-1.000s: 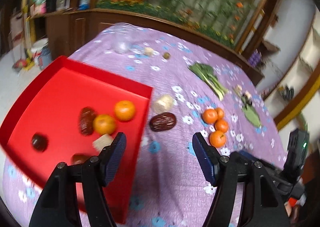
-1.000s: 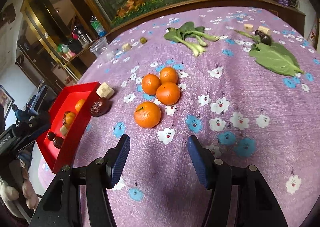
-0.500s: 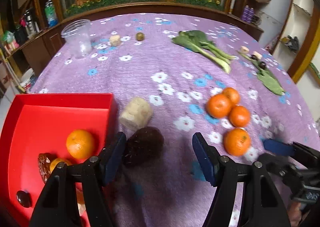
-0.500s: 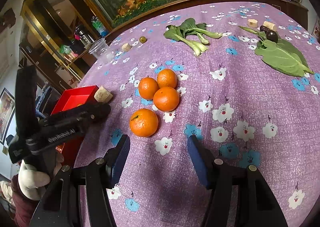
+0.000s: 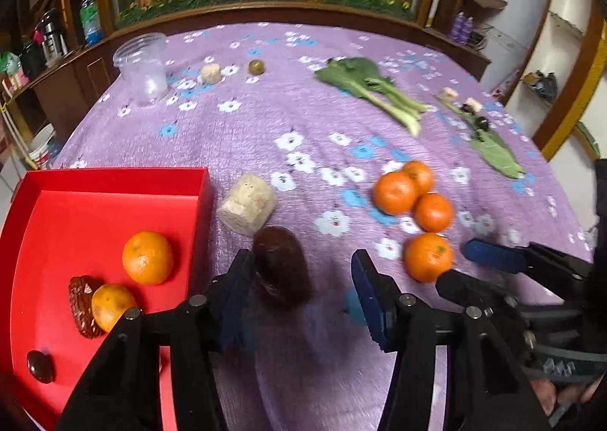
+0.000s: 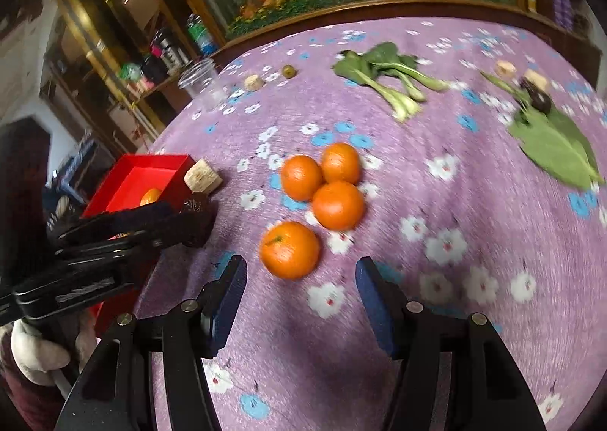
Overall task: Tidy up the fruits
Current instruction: 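Grasp another dark date with the left tool while the right tool grasps an orange, then carry the date and orange into the red tray and open both tools, then lift both open tools away from the red tray toward the loose oranges, then grasp an orange with the left tool while the right tool grasps another orange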
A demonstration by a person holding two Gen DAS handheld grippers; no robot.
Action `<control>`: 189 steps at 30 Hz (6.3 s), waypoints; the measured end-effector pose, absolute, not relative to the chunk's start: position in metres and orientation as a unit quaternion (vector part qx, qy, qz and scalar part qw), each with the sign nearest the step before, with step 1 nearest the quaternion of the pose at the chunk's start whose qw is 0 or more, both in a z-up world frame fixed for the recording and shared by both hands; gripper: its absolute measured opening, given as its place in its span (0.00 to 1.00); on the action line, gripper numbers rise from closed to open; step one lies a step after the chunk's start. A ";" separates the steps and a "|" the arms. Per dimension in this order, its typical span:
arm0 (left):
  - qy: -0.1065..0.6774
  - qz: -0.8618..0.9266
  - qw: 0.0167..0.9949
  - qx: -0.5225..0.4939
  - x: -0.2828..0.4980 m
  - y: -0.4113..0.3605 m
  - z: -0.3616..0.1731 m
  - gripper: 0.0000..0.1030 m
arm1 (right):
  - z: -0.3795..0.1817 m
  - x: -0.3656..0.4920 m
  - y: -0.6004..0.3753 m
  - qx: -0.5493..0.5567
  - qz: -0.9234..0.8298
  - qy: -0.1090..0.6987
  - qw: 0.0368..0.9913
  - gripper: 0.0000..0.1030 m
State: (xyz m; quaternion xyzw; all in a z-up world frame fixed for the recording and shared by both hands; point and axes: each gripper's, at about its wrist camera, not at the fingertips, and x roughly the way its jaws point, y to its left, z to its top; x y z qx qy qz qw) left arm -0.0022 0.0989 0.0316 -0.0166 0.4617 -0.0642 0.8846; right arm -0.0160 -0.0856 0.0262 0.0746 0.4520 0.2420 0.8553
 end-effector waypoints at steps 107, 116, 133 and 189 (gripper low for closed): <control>0.347 0.170 0.920 -0.066 -0.109 0.259 0.107 0.64 | 0.057 -0.068 0.115 -0.015 0.410 0.436 0.801 0.59; 0.346 0.136 0.925 -0.072 -0.122 0.223 0.114 0.72 | 0.049 -0.069 0.018 0.019 0.348 0.437 0.829 0.59; 0.422 0.004 0.904 -0.075 -0.055 0.136 0.071 0.73 | 0.034 -0.013 -0.107 0.087 0.235 0.442 0.861 0.59; 0.444 -0.119 0.888 -0.014 0.040 0.015 0.022 0.26 | 0.012 0.015 -0.097 -0.012 0.187 0.424 0.886 0.37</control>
